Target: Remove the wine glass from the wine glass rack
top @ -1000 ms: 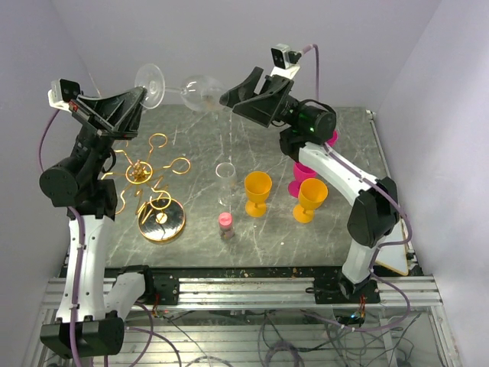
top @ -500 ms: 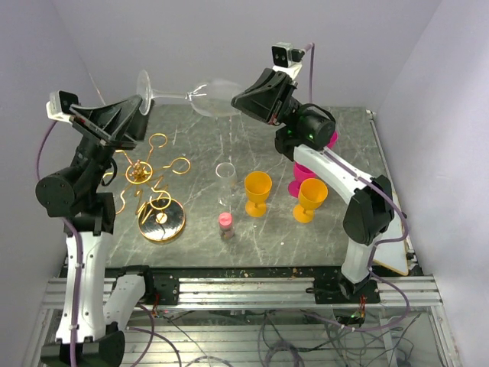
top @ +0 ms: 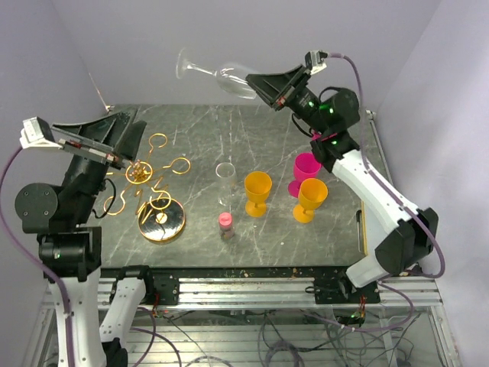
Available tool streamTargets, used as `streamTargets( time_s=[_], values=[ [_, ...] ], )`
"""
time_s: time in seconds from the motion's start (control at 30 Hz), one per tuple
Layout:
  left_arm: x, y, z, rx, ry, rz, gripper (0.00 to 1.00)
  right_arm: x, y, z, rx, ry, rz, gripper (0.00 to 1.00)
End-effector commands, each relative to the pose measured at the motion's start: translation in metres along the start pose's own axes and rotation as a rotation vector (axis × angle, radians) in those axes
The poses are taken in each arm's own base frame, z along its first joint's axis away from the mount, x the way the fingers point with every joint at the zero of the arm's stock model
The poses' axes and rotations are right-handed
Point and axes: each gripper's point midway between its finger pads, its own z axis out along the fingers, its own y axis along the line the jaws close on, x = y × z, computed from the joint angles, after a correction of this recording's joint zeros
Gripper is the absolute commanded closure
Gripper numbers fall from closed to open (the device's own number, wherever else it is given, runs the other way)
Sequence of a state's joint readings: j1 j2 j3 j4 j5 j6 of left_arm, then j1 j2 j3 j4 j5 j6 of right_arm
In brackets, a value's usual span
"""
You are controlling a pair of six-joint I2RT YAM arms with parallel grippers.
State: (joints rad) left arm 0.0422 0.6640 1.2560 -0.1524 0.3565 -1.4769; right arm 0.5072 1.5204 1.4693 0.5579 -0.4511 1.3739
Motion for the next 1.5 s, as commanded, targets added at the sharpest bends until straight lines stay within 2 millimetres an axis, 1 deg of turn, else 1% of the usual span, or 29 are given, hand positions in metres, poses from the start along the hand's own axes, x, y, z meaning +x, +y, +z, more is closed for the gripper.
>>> streamTargets(
  time_s=[0.0, 0.03, 0.07, 0.1, 0.13, 0.2, 0.27, 0.37, 0.43, 0.5, 0.57, 0.73, 1.0, 1.17, 1.47],
  values=[
    [-0.011, 0.025, -0.012, -0.143, -0.062, 0.193, 0.00, -0.013, -0.123, -0.048, 0.740, -0.056, -0.120, 1.00],
    [-0.011, 0.026, -0.010, -0.149, -0.057, 0.207, 0.00, -0.019, -0.136, -0.059, 0.833, -0.076, -0.150, 1.00],
    [-0.011, 0.026, -0.009, -0.150, -0.049, 0.220, 0.00, -0.019, -0.151, -0.074, 0.940, -0.070, -0.167, 1.00],
    [-0.010, 0.026, -0.007, -0.151, -0.041, 0.233, 0.00, -0.023, -0.166, -0.085, 1.023, -0.076, -0.204, 1.00],
    [-0.010, 0.025, -0.005, -0.148, -0.033, 0.241, 0.00, -0.028, -0.176, -0.095, 1.091, -0.082, -0.236, 1.00],
    [-0.010, 0.026, -0.003, -0.156, -0.026, 0.255, 0.00, -0.022, -0.195, -0.106, 1.167, -0.042, -0.250, 1.00],
    [-0.011, 0.026, -0.002, -0.161, -0.026, 0.269, 0.00, -0.018, -0.212, -0.121, 1.287, -0.031, -0.241, 1.00],
    [-0.013, 0.023, -0.004, -0.168, -0.032, 0.296, 0.00, -0.006, -0.230, -0.132, 1.459, 0.036, -0.277, 1.00],
    [-0.015, 0.021, -0.005, -0.177, -0.036, 0.320, 0.00, 0.001, -0.241, -0.134, 1.538, 0.087, -0.299, 1.00],
    [-0.017, 0.019, -0.007, -0.183, -0.043, 0.339, 0.00, 0.009, -0.249, -0.132, 1.576, 0.130, -0.316, 1.00],
    [-0.018, 0.017, -0.009, -0.184, -0.054, 0.354, 0.00, 0.017, -0.263, -0.127, 1.595, 0.157, -0.342, 1.00],
    [-0.020, 0.017, -0.010, -0.199, -0.057, 0.375, 0.00, 0.027, -0.283, -0.129, 1.637, 0.189, -0.334, 1.00],
    [-0.021, 0.018, -0.011, -0.208, -0.055, 0.396, 0.00, 0.044, -0.307, -0.147, 1.724, 0.259, -0.274, 1.00],
    [-0.020, 0.019, -0.011, -0.213, -0.050, 0.401, 0.00, 0.044, -0.315, -0.154, 1.746, 0.259, -0.252, 1.00],
    [-0.021, 0.018, -0.013, -0.220, -0.049, 0.408, 0.00, 0.050, -0.329, -0.166, 1.786, 0.282, -0.217, 0.99]
  ],
)
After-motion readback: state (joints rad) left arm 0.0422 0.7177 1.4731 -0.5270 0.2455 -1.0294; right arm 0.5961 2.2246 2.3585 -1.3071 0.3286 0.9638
